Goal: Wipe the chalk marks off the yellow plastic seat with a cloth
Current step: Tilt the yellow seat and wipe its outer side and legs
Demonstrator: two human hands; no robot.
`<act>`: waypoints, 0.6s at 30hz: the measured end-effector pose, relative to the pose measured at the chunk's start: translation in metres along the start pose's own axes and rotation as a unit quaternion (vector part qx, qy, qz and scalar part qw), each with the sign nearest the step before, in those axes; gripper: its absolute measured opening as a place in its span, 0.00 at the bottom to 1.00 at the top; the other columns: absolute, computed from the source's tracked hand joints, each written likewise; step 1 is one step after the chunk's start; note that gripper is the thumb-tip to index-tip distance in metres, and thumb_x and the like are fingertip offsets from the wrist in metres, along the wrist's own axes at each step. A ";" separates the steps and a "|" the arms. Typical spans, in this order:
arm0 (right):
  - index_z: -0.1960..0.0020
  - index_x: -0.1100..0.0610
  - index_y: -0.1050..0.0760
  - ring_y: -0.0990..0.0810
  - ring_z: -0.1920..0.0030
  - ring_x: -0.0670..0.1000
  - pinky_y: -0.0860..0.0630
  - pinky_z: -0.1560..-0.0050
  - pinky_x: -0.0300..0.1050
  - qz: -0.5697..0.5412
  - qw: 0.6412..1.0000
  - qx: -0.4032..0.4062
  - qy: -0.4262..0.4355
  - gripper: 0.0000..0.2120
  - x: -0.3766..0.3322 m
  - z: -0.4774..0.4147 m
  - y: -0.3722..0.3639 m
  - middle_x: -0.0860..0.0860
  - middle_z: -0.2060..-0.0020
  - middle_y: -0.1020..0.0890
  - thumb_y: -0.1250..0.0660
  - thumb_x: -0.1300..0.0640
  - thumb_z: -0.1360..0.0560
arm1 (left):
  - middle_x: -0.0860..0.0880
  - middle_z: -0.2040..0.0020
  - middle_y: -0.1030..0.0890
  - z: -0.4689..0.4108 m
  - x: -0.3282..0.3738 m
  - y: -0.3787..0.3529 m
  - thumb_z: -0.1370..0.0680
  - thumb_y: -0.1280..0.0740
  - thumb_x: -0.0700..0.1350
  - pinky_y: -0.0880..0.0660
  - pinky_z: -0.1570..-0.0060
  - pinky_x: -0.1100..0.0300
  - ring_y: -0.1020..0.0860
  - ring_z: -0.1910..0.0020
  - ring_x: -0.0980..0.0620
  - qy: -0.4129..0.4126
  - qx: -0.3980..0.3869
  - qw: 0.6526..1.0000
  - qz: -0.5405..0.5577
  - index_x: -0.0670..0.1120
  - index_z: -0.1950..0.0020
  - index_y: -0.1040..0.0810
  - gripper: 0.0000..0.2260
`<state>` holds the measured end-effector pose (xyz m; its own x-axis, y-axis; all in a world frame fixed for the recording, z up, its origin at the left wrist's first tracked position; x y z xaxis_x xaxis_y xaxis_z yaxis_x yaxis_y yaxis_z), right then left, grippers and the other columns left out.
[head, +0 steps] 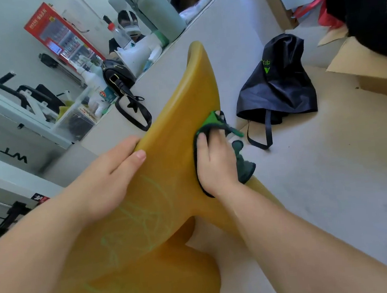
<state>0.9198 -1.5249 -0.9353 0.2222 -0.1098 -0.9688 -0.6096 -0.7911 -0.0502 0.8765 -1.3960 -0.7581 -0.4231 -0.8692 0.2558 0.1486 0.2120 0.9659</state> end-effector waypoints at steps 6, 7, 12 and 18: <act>0.30 0.55 0.28 0.40 0.22 0.64 0.50 0.20 0.62 0.202 0.977 -0.070 -0.016 0.35 0.065 0.073 -0.014 0.58 0.25 0.33 0.59 0.34 0.20 | 0.59 0.56 0.26 0.001 0.007 -0.004 0.17 0.45 0.51 0.35 0.64 0.81 0.29 0.64 0.77 0.002 0.013 1.000 0.006 0.64 0.55 0.31 0.10; 0.27 0.54 0.30 0.46 0.19 0.64 0.55 0.19 0.61 0.204 0.976 -0.079 -0.020 0.36 0.075 0.077 -0.014 0.57 0.21 0.38 0.60 0.33 0.20 | 0.60 0.58 0.28 0.001 0.007 -0.003 0.17 0.45 0.51 0.35 0.65 0.81 0.30 0.65 0.77 0.004 0.016 1.000 0.008 0.64 0.56 0.32 0.10; 0.23 0.57 0.37 0.50 0.18 0.64 0.60 0.20 0.66 0.154 0.987 -0.031 -0.026 0.38 0.032 0.055 -0.013 0.57 0.19 0.40 0.61 0.35 0.21 | 0.61 0.52 0.23 0.000 0.000 -0.003 0.17 0.45 0.54 0.34 0.61 0.78 0.27 0.58 0.75 0.002 0.002 1.000 0.001 0.64 0.52 0.29 0.08; 0.18 0.56 0.45 0.55 0.17 0.59 0.56 0.20 0.62 0.049 0.993 0.027 0.108 0.34 -0.050 0.020 -0.014 0.53 0.16 0.49 0.54 0.38 0.18 | 0.64 0.51 0.22 -0.001 -0.002 -0.003 0.17 0.45 0.53 0.32 0.60 0.78 0.26 0.55 0.75 -0.016 0.007 1.000 0.022 0.65 0.48 0.28 0.08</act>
<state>0.9017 -1.4964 -0.8909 0.3141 -0.3155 -0.8954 -0.6755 -0.7370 0.0227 0.8780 -1.3953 -0.7613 -0.4441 -0.8445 0.2994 0.1546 0.2569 0.9540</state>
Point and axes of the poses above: each hand's wrist, its own z-axis away from the middle knuckle, its own y-axis out of the back of the hand, x = y × z, the point moved 5 cm from there along -z, towards the middle knuckle
